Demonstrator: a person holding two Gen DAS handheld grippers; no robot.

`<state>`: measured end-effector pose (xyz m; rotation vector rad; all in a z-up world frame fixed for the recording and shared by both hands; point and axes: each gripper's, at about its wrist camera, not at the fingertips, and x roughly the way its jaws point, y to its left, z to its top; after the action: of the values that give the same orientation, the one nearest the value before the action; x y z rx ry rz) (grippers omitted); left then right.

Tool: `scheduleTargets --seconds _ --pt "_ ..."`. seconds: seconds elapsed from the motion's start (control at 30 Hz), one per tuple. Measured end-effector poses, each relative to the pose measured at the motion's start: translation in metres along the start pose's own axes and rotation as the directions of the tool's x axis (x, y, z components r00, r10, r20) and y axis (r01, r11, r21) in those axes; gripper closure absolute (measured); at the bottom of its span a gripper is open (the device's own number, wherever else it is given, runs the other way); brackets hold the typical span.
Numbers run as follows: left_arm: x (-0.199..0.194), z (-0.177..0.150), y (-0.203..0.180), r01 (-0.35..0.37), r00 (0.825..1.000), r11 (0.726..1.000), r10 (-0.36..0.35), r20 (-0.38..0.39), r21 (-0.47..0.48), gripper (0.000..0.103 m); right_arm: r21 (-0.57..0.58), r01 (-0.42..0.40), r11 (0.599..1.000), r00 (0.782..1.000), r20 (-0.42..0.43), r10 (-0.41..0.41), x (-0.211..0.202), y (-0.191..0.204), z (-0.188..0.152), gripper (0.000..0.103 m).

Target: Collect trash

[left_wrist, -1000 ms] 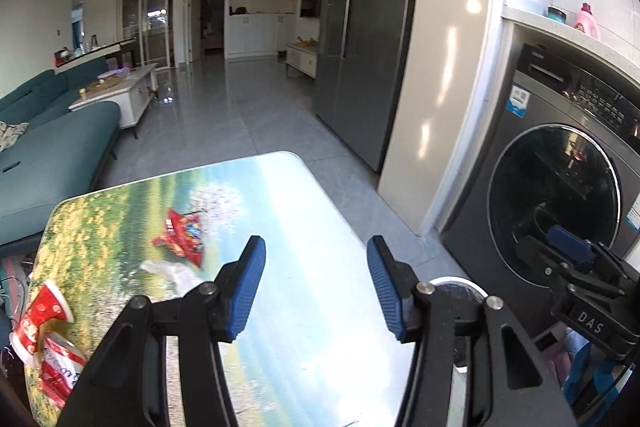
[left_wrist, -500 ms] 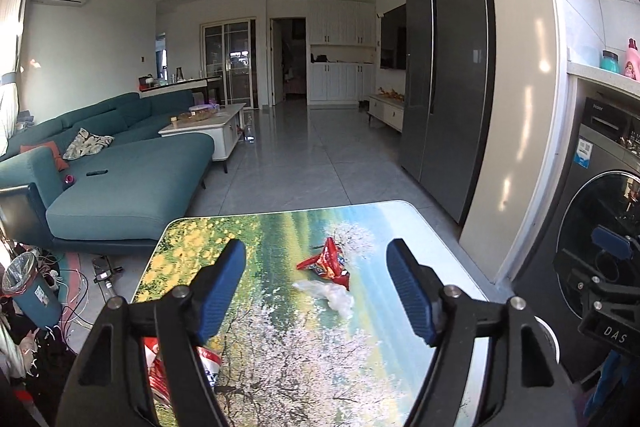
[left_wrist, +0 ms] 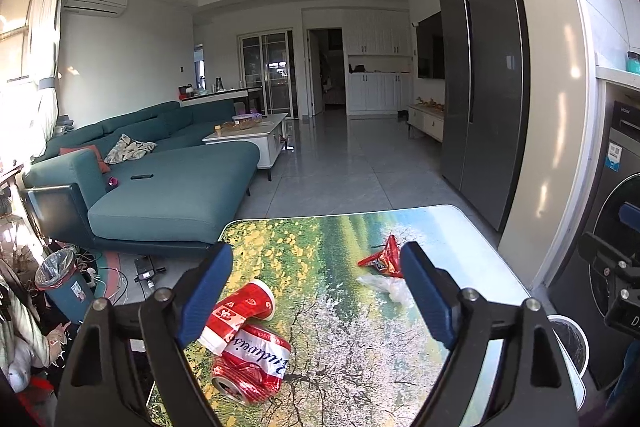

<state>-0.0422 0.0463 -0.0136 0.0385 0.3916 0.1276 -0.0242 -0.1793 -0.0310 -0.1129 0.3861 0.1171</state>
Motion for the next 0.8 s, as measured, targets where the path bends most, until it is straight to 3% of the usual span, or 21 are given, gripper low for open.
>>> scheduleTargets --seconds 0.27,0.8 --pt "-0.004 -0.005 0.008 -0.026 1.000 1.000 0.026 0.002 -0.016 0.016 -0.020 -0.004 1.000 0.999 0.038 0.004 -0.003 0.015 0.001 0.004" --pt "0.011 -0.001 -0.005 -0.069 0.997 0.997 0.069 -0.037 0.020 0.015 0.009 -0.035 0.999 0.999 -0.016 0.035 0.021 0.015 -0.011 0.003"
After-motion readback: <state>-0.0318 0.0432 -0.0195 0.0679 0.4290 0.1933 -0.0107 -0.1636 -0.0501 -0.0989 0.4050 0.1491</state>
